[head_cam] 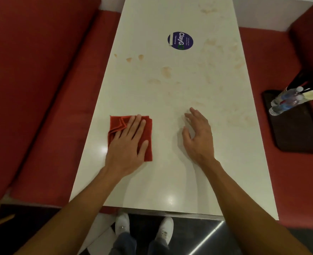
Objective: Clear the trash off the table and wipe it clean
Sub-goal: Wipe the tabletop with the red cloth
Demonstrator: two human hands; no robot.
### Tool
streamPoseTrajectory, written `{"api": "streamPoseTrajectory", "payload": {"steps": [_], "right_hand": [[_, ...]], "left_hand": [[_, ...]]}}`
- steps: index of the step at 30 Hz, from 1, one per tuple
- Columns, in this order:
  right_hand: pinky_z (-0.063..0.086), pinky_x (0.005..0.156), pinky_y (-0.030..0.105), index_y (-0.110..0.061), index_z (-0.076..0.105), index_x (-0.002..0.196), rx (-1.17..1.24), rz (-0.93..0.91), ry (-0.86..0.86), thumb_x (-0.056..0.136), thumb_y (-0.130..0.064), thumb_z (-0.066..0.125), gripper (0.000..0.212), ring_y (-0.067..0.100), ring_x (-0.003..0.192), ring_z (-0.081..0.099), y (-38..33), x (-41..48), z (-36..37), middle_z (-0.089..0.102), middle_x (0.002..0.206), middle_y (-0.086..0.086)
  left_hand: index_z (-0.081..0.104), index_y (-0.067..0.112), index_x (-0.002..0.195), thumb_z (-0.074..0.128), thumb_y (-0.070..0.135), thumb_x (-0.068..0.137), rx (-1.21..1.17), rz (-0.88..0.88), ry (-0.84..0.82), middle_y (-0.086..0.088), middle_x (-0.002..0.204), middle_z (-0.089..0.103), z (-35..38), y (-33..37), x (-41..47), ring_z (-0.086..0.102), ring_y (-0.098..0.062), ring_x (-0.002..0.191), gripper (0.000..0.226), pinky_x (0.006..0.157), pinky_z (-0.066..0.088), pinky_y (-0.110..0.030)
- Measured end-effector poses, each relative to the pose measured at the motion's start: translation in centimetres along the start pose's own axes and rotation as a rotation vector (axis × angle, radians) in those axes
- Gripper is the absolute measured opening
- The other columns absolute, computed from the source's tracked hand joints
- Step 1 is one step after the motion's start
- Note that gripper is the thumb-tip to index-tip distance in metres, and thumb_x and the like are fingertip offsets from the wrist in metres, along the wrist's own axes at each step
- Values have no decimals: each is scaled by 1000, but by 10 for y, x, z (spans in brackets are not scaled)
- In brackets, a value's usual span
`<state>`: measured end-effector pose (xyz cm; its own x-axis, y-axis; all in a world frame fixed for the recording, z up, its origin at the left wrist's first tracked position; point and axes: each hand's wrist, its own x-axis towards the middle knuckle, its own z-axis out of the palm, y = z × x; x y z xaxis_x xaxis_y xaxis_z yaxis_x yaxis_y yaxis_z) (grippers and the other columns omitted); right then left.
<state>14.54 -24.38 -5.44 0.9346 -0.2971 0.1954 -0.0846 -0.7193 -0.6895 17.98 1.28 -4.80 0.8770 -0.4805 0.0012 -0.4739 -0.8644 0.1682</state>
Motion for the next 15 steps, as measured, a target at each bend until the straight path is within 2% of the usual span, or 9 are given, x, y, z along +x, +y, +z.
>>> {"api": "streamPoseTrajectory", "payload": {"steps": [4, 9, 12, 15], "right_hand": [[32, 122, 42, -15, 62, 141, -241, -164, -49, 99, -28, 53, 45, 23, 150, 38, 33, -1, -26, 48, 160, 3], [30, 122, 47, -15, 52, 152, -359, -245, -155, 105, -31, 46, 50, 23, 155, 31, 52, -11, -26, 40, 165, 5], [27, 124, 46, -17, 49, 154, -375, -231, -163, 106, -33, 44, 51, 20, 157, 26, 53, -11, -27, 36, 168, 3], [25, 125, 46, -19, 47, 155, -378, -216, -174, 106, -34, 44, 51, 17, 159, 22, 51, -12, -27, 33, 169, 1]], "left_hand": [[12, 17, 168, 24, 50, 107, 43, -156, 24, 0, 176, 4, -3, -33, -3, -1, -15, 162, 70, 131, 10, -46], [18, 10, 166, 20, 48, 104, 14, -379, 72, -9, 175, 12, 10, 11, 77, 7, -25, 162, 73, 130, 7, -52], [17, 13, 167, 19, 47, 105, 13, -284, 67, -8, 175, 11, 13, 55, 102, 6, -24, 162, 70, 130, 7, -52], [14, 21, 168, 24, 50, 107, 27, -110, 27, -1, 176, 7, 16, 68, 68, 4, -18, 162, 68, 131, 8, -49]]}}
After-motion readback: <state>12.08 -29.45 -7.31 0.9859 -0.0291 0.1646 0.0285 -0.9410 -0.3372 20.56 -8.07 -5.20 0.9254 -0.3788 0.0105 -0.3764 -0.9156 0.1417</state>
